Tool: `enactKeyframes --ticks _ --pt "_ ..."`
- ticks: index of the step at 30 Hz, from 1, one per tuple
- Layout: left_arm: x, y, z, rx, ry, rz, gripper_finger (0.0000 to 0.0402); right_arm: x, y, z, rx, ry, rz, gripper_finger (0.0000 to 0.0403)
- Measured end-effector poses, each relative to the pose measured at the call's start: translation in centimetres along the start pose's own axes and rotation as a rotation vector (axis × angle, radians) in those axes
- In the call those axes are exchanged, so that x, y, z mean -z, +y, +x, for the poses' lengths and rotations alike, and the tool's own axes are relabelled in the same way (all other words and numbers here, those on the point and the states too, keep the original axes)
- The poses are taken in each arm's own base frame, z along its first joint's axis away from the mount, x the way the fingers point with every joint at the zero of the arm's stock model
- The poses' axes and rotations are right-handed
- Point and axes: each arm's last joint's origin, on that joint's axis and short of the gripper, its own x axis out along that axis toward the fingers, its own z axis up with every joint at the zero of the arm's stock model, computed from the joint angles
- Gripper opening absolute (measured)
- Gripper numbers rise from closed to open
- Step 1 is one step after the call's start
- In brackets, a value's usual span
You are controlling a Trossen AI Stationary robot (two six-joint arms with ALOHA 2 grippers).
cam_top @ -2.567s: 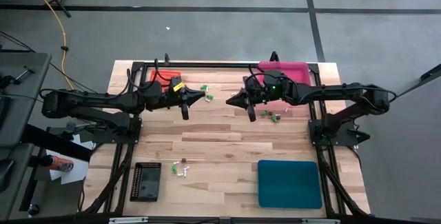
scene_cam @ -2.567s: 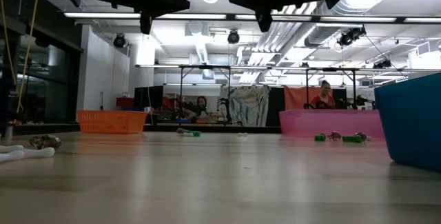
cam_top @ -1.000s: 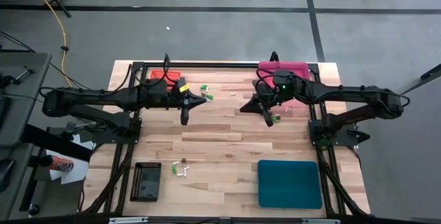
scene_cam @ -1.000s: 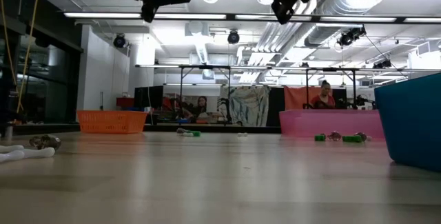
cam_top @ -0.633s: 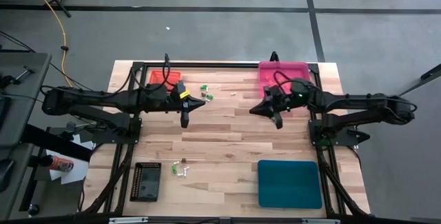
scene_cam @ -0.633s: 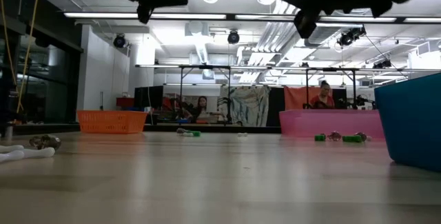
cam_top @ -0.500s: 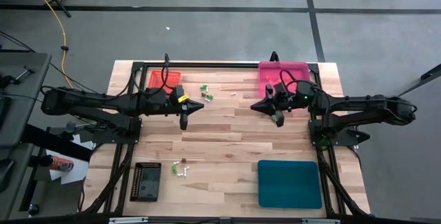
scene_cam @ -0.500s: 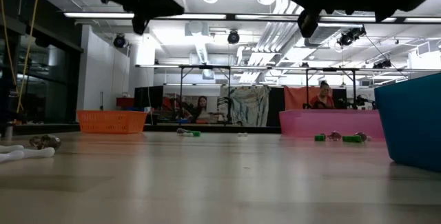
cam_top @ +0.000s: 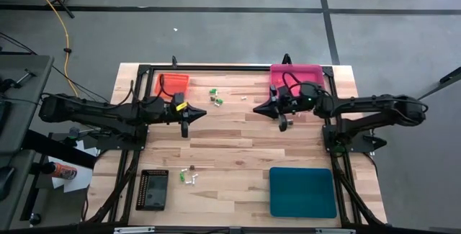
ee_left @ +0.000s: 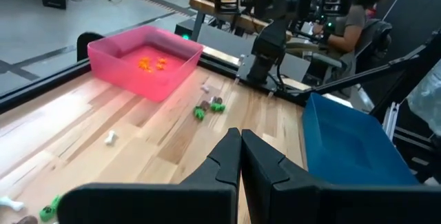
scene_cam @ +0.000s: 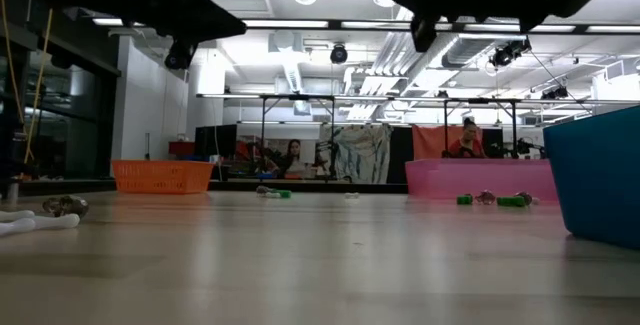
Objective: Sort Halloween decoration
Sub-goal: Put the green skeleton toy into the blue bin
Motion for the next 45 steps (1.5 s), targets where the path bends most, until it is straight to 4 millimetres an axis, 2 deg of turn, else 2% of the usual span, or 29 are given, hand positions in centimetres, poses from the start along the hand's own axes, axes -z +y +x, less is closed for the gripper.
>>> enactKeyframes --ticks 5,12,45 --pt "0.2 0.1 0.0 -0.005 0.015 0.002 0.0 0.3 -0.6 1.2 0.009 0.03 0.013 0.0" --pt "0.2 0.1 0.0 -0.006 0.017 0.004 0.0001 -0.4 -0.9 2.3 0.007 0.025 0.009 0.0" --pt "0.3 0.1 0.1 -0.009 0.031 0.006 0.0001 -0.6 -0.9 2.3 0.011 0.019 0.027 0.0"
